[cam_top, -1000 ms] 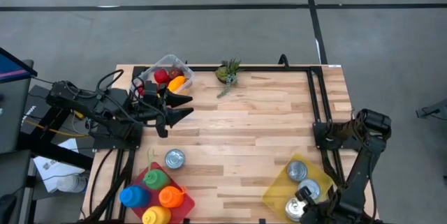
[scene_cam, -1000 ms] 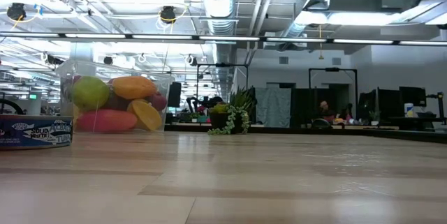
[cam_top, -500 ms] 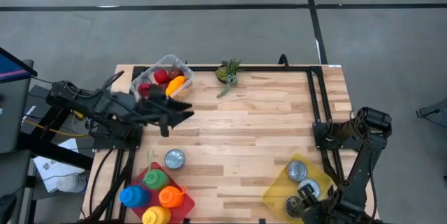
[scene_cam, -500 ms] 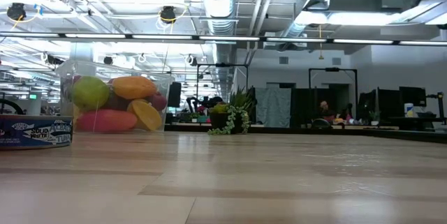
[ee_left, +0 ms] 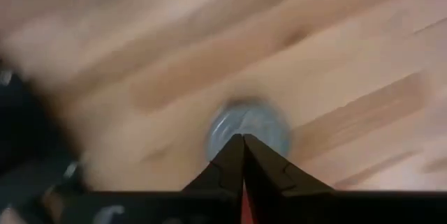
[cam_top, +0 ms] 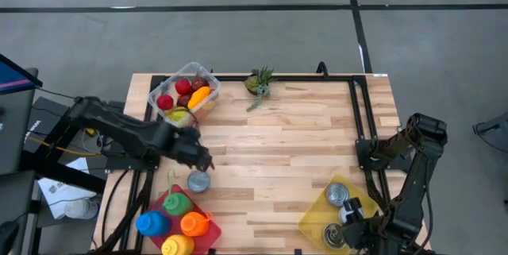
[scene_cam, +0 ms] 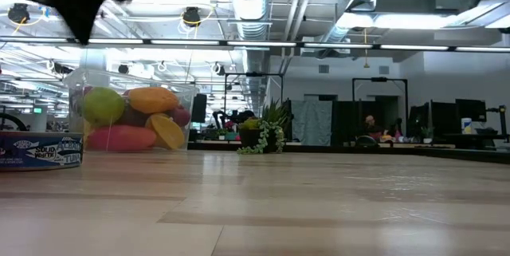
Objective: Pick & Place Food Item
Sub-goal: Put the blue tuna can into the yellow bin
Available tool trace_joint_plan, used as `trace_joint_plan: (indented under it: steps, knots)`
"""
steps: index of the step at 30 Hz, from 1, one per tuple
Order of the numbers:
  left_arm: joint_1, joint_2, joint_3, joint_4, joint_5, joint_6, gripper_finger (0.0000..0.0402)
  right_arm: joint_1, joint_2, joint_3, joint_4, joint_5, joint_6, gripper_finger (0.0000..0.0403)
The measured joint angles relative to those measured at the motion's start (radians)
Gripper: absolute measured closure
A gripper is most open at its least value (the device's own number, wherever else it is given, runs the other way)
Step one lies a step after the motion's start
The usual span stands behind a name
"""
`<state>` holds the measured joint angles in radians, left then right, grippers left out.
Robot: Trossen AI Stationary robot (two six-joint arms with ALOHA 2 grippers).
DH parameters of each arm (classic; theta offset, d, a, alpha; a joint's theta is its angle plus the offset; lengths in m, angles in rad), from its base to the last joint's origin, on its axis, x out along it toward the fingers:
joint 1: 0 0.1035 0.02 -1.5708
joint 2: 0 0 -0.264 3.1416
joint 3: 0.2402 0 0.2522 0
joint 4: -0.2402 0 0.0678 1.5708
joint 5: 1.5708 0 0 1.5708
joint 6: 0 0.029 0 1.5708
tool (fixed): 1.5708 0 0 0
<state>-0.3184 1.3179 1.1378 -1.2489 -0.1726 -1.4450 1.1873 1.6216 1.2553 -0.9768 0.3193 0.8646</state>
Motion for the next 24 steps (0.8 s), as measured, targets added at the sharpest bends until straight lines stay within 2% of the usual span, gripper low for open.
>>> trace_joint_plan:
  steps: [3,13,21,24]
  knots:
    - [0.015,0.092,0.0,-0.029,0.089,-0.001,0.0401,0.0,0.001,0.0,-0.003,0.006,0.0,0.0285]
    - [0.088,0.337,0.0,-0.006,0.223,0.031,0.0401,-0.006,0.002,0.0,-0.002,0.049,0.001,0.0304]
    - [0.082,0.46,0.0,0.052,0.277,0.004,0.0401,-0.006,0.002,0.0,-0.007,0.049,0.019,0.0305]
    - [0.082,0.488,0.0,0.131,0.294,-0.017,0.0401,-0.006,0.003,0.0,-0.007,0.049,0.027,0.0305]
